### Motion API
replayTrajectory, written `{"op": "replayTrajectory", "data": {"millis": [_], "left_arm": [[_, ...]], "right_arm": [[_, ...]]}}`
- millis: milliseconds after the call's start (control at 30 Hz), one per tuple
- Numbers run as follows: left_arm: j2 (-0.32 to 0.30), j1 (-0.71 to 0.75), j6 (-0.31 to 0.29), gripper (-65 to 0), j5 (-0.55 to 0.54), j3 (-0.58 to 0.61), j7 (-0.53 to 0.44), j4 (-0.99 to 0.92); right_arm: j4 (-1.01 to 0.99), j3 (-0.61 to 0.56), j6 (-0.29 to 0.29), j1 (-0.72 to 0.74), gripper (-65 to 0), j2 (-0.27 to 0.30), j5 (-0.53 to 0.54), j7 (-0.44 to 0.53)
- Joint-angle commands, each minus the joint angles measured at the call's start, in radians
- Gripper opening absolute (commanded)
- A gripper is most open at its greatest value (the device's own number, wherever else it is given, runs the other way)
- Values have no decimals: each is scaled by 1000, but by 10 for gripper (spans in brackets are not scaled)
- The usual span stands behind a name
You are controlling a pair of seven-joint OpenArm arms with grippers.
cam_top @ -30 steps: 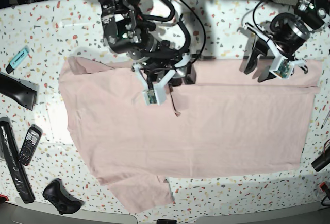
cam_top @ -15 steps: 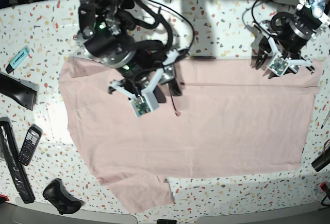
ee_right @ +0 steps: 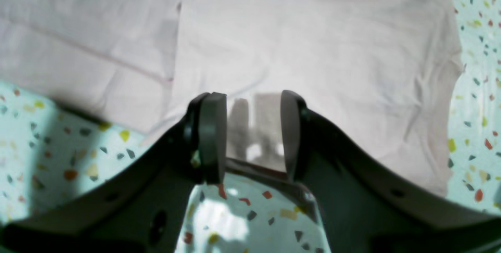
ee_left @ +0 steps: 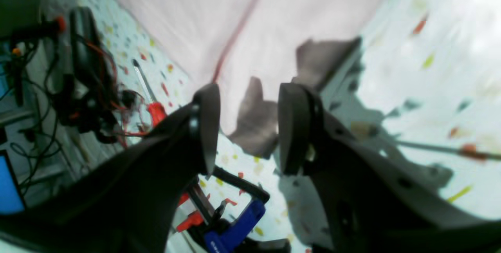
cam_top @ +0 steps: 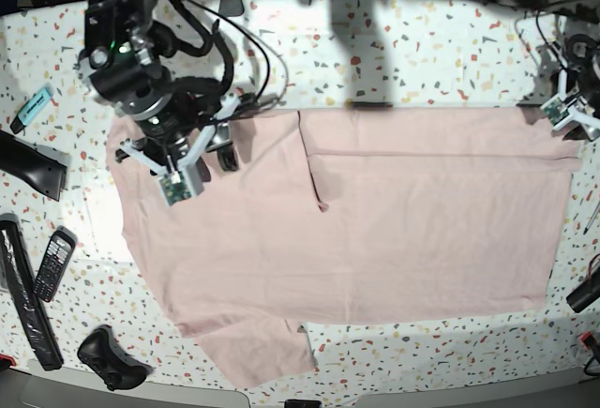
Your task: Fold the T-shirt properly
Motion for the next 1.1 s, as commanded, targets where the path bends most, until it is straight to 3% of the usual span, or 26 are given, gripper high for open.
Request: {"op": "replayTrajectory", "data": {"millis": [0,367,533,700,1067], "left_arm": [[-25,-11,18,-419,2,-7,-34,-15],[-27,-85,19,-419,-11,3,-99,-200],[-55,-89,22,-419,54,112,-97,-200],[-101,-96,183,-419,111,220,-77,-200],[-104,-216,182,-419,107,228,-98,-388]], "right_arm": [[20,19,2,8,-425,2,17,23],[20,101,2,8,-425,3,35,8],[20,101,2,8,-425,3,34,8],[20,101,2,8,-425,3,31,8],[20,100,2,9,-425,3,31,8]]}}
